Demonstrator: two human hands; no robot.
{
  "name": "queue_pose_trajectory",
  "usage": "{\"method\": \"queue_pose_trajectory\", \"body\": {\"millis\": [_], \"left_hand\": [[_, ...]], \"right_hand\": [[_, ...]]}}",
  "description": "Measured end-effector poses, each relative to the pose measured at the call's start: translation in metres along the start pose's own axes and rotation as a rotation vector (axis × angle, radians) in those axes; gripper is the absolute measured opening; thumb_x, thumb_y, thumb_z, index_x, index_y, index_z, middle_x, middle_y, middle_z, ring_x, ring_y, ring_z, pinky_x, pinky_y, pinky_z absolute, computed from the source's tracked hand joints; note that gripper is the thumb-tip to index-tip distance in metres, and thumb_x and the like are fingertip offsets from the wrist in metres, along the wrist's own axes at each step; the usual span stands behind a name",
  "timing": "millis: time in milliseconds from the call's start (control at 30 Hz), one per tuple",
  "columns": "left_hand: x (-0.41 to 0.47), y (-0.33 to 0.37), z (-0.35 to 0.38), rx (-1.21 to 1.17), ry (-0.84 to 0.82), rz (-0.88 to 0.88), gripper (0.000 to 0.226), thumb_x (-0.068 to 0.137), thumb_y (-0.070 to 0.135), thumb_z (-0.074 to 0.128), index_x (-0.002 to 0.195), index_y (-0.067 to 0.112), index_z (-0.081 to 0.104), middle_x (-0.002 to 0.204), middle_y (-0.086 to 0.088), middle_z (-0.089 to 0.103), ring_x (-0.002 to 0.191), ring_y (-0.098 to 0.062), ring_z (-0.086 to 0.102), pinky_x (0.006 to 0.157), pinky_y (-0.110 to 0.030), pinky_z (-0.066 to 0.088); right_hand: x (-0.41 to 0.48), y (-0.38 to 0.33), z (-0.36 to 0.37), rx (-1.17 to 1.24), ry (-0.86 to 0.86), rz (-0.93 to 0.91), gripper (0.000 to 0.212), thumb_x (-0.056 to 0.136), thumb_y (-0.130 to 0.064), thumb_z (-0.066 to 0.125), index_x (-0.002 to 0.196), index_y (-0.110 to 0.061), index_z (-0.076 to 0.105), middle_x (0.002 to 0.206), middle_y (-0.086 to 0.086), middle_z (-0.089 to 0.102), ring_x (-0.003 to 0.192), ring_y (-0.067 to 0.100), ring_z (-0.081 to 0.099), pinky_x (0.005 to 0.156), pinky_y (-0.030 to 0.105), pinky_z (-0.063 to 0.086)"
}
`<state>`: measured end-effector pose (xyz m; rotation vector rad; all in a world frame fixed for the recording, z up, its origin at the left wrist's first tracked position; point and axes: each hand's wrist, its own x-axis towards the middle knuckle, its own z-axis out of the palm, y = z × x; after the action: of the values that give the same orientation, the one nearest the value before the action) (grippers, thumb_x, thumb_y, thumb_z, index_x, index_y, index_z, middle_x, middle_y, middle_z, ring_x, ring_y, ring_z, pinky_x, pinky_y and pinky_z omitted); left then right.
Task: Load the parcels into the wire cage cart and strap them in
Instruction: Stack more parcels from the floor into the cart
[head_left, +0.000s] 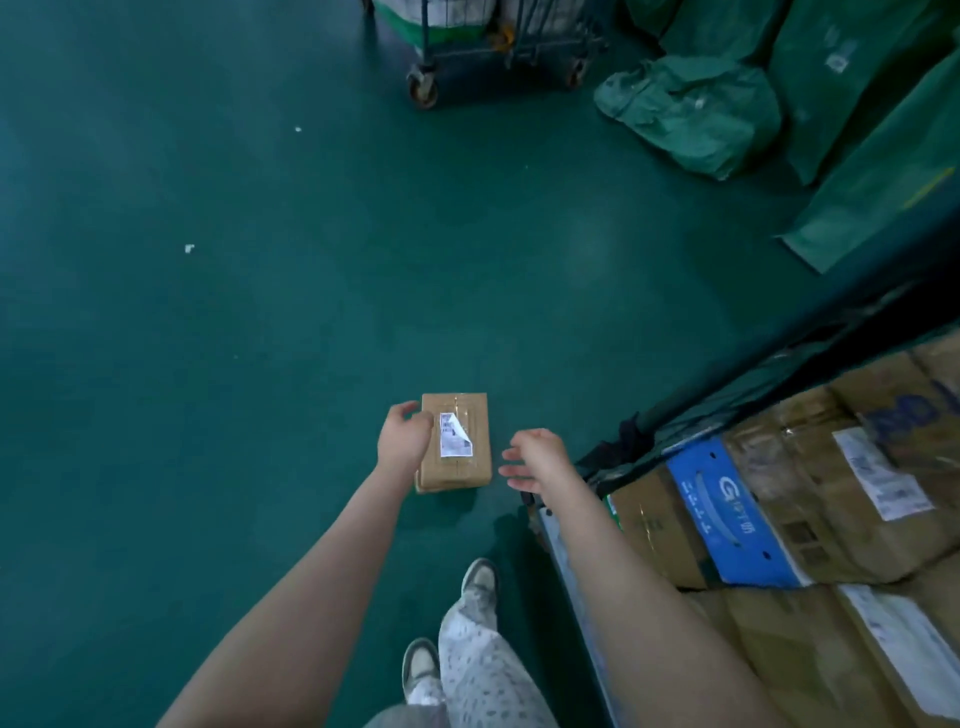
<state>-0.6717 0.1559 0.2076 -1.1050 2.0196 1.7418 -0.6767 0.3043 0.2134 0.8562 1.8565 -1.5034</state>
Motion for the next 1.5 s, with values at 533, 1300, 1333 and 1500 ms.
{"method": "queue_pose_trajectory", "body": {"millis": [533, 1300, 1333, 1500], "left_hand": [[0.133, -0.029, 0.041, -0.013, 0.027, -0.277, 0.045, 0.095, 0.021, 0.041, 0.139, 0.013, 0.036, 0.116, -0.008, 0.053, 0.094, -0.019, 0.047, 0.079, -0.029, 0.037], [0.301, -0.215, 0.092, 0.21, -0.286, -0.457, 0.048, 0.096, 0.014, 0.042, 0.144, 0.015, 0.034, 0.136, 0.003, 0.047, 0.118, -0.02, 0.045, 0.091, -0.026, 0.031], [0.301, -0.217, 0.094, 0.203, -0.281, -0.445, 0.051, 0.096, 0.015, 0.045, 0.145, 0.015, 0.031, 0.138, 0.0, 0.048, 0.117, -0.019, 0.046, 0.091, -0.025, 0.031], [0.283, -0.2, 0.092, 0.137, -0.195, -0.433, 0.056, 0.093, 0.024, 0.049, 0.142, 0.022, 0.021, 0.105, 0.001, 0.052, 0.085, -0.017, 0.048, 0.067, -0.027, 0.042]], "right_hand": [[0.159, 0.003, 0.034, -0.071, 0.005, 0.167, 0.01, 0.097, -0.009, 0.039, 0.103, -0.012, 0.046, 0.08, 0.001, 0.053, 0.068, 0.013, 0.051, 0.079, 0.034, 0.049], [0.372, 0.16, 0.083, -0.277, -0.004, 0.298, 0.06, 0.097, -0.027, 0.045, 0.15, -0.018, 0.02, 0.152, 0.002, 0.029, 0.132, 0.028, 0.038, 0.097, 0.041, 0.044], [0.37, 0.161, 0.085, -0.226, -0.025, 0.296, 0.058, 0.097, -0.028, 0.046, 0.149, -0.019, 0.022, 0.15, 0.001, 0.033, 0.128, 0.028, 0.042, 0.091, 0.04, 0.047], [0.345, 0.15, 0.093, 0.021, 0.065, 0.141, 0.044, 0.1, -0.025, 0.043, 0.14, -0.022, 0.023, 0.125, 0.001, 0.044, 0.098, 0.027, 0.059, 0.073, 0.039, 0.054]]}}
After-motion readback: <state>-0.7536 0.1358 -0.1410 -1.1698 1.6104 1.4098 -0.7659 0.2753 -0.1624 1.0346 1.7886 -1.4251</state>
